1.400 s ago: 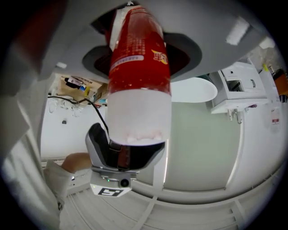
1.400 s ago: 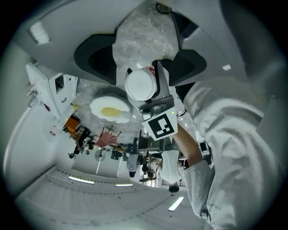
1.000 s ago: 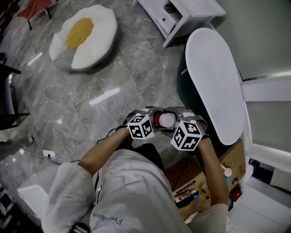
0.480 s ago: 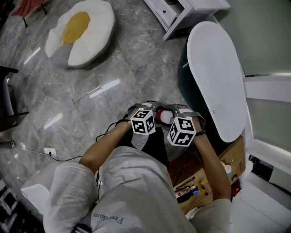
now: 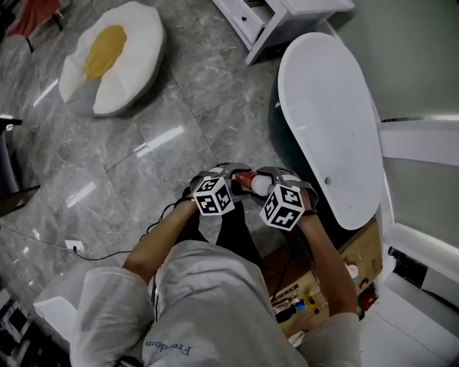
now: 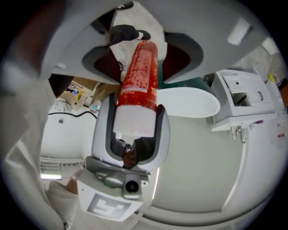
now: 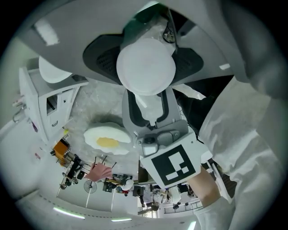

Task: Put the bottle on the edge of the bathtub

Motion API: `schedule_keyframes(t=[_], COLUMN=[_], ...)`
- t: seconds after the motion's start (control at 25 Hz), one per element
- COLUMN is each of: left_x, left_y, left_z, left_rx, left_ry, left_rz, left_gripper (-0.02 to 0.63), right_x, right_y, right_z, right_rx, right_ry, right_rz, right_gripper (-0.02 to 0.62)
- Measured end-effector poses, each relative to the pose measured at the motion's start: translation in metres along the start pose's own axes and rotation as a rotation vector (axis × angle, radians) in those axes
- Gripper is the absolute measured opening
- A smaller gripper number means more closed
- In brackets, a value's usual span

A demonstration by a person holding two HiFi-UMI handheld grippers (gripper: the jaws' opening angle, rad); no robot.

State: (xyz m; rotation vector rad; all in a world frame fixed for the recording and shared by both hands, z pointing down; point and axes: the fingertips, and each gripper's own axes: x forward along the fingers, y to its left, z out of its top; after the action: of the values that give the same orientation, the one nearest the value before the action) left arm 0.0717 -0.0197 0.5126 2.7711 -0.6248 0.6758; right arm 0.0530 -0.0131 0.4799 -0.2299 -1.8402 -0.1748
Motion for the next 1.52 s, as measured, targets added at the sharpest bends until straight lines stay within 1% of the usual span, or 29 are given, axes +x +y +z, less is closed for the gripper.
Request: schedule_keyframes(t=[0.16,0.28,0.44,0.56,0.76,0.92,1.04,1.24,1.52], left_x=[0.014,0.026,0.04,0.051,0.075,0.099,0.11,0.128,0.164], left_y=[0.025,0.036,0.05,0.061,0.084,0.097,0.109,0.127,0.145], left_z=[-0.009,-0.01,-0.012,-0.014,-0.026,-0.041,-0.058,-0.097,-0.167], left_rx=[-0.093,-0.139,-0.191,-0.246,-0.389,-0.459,-0.501,-0.552,-0.611], left_ry=[0.009,0.015,0.033,0.032,0.012,0.008,-0.006,-0.028,-0.036], left_rz=[0.048,0.069,0.093,0.129,0.217,0.264,0.297,0.341,0.367], left_gripper=[0.339,0.339,0.339,0.339,0.339,0.339,0.339,0.339,0.339], right_x=[0.021,0.039,0.069,0.092,0.14,0.182,0.214,0.266,0.347], right_y=[-0.029,-0.048,-0.077,-0.097,-0.131,-0.152,-0.161,-0.171,-0.182], right_z=[-0.047,-0.083,-0.121,-0.144,-0.173,-0.196,-0.209,-0.233,-0.272], right_rx=[0.075,0.143,0.225,0.266,0.303,0.329,0.376,0.486,0.703], right_ry=[0.023,0.039,0.051,0.05,0.033,0.048,0.068,0.089,0.097], right_rz=[-0.02,-0.031,-0.056,-0.069,-0.061,-0.084,-0.093,-0.109,-0.142], right_gripper=[0.288,0.288,0.288,0.288,0.288,0.288,0.288,0.288,0.288])
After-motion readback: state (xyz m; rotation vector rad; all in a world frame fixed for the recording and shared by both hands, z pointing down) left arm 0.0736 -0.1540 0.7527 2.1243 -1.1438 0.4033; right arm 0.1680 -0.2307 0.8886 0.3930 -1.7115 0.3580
